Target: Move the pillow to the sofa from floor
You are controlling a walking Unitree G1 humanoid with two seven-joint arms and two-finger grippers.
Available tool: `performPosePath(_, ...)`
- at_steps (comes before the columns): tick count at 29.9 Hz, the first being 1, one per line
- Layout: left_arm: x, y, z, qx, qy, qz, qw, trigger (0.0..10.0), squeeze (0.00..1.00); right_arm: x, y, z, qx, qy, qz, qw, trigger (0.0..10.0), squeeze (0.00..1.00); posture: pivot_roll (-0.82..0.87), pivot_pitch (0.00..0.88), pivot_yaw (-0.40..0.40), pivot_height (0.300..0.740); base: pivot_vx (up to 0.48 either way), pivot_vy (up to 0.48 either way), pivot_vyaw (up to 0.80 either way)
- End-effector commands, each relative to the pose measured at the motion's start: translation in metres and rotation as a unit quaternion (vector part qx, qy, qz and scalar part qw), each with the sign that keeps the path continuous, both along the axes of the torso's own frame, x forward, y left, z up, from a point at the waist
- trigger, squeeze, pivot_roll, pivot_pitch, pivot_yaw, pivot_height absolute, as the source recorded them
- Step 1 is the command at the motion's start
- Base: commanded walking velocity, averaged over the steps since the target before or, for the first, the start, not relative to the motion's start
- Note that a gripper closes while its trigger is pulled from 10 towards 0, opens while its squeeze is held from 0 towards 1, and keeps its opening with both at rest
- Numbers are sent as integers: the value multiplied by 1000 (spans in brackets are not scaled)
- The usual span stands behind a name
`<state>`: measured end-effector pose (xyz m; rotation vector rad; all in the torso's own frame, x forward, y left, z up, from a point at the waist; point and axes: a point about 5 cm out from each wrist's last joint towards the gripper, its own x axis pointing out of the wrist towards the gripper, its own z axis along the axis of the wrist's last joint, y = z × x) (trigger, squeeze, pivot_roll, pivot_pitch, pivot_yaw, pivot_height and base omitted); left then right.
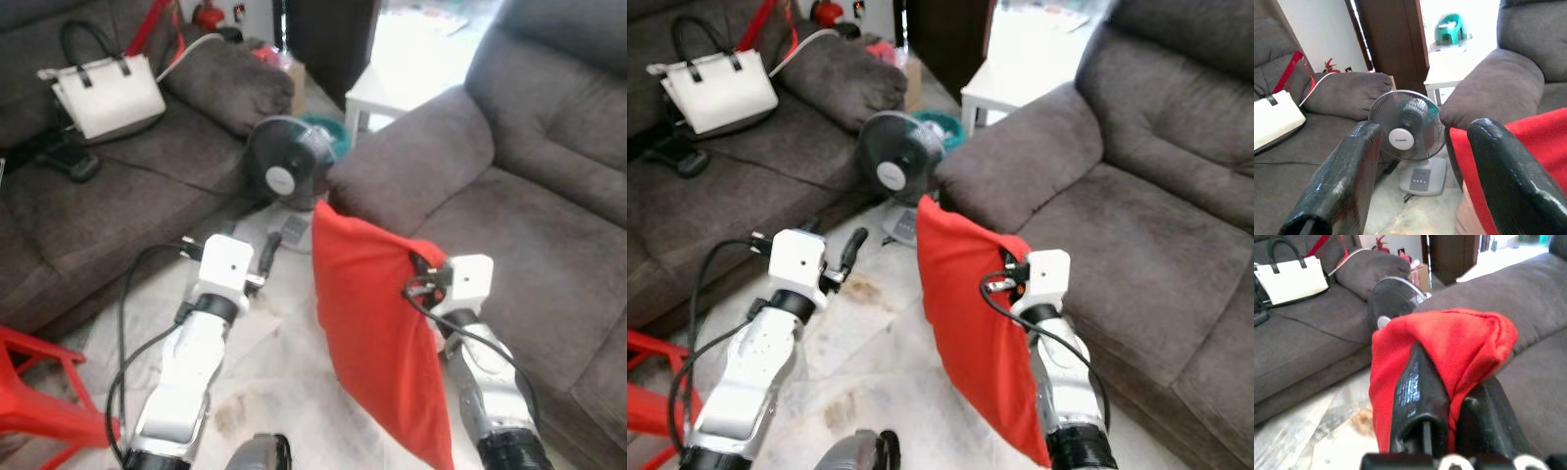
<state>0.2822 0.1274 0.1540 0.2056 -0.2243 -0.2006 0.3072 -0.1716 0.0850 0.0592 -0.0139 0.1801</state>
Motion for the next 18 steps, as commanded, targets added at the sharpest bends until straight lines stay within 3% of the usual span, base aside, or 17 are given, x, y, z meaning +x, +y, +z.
performPosePath(1, -1, -3, -1, 2, 3, -5, 1000, 10000, 0, 7, -3, 25, -2, -61, -6, 998, 10000, 0, 177, 99, -32, 740, 0, 0, 0)
performPosePath(18, -2, -1, -4, 10, 15, -10, 1000, 10000, 0, 9, -6, 22, -4, -50, -13, 999, 10000, 0, 183, 103, -29, 740, 0, 0, 0)
